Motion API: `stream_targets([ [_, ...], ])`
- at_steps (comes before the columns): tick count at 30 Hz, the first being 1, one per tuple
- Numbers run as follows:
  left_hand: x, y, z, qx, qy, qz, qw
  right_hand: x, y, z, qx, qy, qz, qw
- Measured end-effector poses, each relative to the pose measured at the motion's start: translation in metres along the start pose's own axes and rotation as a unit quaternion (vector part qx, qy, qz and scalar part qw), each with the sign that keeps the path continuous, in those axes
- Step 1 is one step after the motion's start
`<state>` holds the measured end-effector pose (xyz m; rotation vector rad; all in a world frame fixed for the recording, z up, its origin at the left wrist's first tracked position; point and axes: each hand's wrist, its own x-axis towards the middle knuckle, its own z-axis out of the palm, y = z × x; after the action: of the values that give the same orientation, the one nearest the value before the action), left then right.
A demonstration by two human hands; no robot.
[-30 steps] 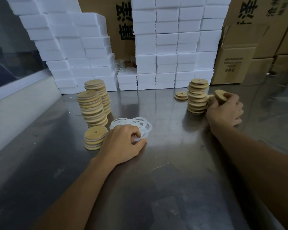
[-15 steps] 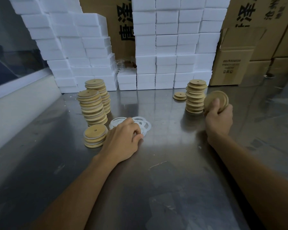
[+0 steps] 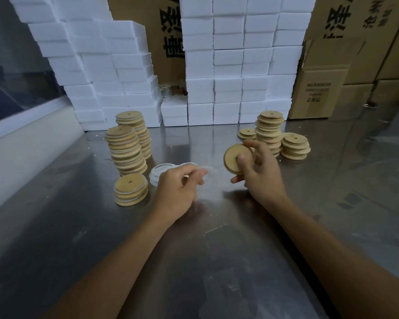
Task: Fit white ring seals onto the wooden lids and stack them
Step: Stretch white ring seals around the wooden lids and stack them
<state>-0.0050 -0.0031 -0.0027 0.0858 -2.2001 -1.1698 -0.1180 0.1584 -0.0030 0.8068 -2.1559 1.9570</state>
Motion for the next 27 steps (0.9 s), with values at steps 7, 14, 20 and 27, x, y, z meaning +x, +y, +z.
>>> stream_targets([
  [7,0.006,0.006,-0.007,-0.258,-0.008,-0.19,0.947,-0.004,-0.01,0.012,-0.018,-0.041,0.001,0.999],
  [14,0.006,0.011,-0.006,-0.38,-0.108,-0.218,0.892,-0.009,-0.021,0.017,0.052,-0.097,0.065,0.992],
  [20,0.005,0.007,0.0,-0.313,-0.05,-0.214,0.924,-0.016,-0.032,0.026,0.152,-0.149,0.149,0.966],
  [27,0.005,0.009,0.007,-0.27,-0.035,-0.225,0.936,-0.021,-0.031,0.03,0.1,-0.16,0.116,0.975],
])
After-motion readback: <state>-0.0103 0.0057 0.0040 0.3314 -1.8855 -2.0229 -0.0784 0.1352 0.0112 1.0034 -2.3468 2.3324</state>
